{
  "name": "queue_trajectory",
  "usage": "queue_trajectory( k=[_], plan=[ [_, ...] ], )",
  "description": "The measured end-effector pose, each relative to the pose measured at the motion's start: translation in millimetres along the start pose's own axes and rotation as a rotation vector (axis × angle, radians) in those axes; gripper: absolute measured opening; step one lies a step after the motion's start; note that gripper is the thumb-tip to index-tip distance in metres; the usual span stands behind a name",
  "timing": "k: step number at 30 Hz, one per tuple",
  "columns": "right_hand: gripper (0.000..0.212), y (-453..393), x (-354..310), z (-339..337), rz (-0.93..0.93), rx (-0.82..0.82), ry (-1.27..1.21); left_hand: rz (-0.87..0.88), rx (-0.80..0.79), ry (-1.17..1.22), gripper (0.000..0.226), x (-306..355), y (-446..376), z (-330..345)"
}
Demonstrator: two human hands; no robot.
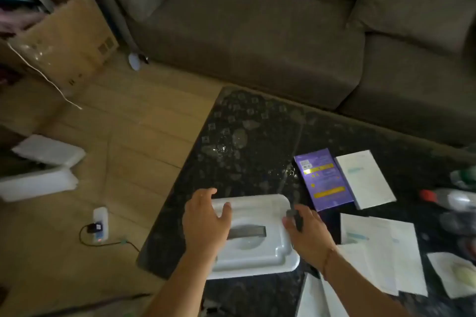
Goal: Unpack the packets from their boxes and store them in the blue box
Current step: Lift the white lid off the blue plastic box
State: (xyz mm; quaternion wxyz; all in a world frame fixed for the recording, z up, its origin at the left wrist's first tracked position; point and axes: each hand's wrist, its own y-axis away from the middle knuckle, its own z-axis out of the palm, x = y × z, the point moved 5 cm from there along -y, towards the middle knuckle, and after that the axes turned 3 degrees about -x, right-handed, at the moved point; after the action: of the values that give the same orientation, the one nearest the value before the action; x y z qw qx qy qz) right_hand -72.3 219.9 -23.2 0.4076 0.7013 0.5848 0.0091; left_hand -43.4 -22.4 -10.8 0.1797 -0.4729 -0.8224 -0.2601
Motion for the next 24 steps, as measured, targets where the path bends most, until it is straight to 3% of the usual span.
queue_trajectory(
  k=[4, 9, 16, 24],
  plan=[
    [0.050, -17, 15, 34, 0.042, 0.065, -0.044, -0.038, -0.023, -0.073, 0.058, -41, -8, 30],
    [0.039, -29, 26, 47, -0.059, 0.211, -0.221, 0.000, 0.011, -0.077, 0.056, -52, -23, 46],
    [0.028, -59, 39, 35, -0.221, 0.136, -0.253, 0.025, -0.066, -0.166, 0.045, -51, -57, 55],
    [0.030, -82, 48, 26, -0.376, 0.161, -0.187, 0.173, 0.004, -0.156, 0.039, -36, -69, 64]
  ],
)
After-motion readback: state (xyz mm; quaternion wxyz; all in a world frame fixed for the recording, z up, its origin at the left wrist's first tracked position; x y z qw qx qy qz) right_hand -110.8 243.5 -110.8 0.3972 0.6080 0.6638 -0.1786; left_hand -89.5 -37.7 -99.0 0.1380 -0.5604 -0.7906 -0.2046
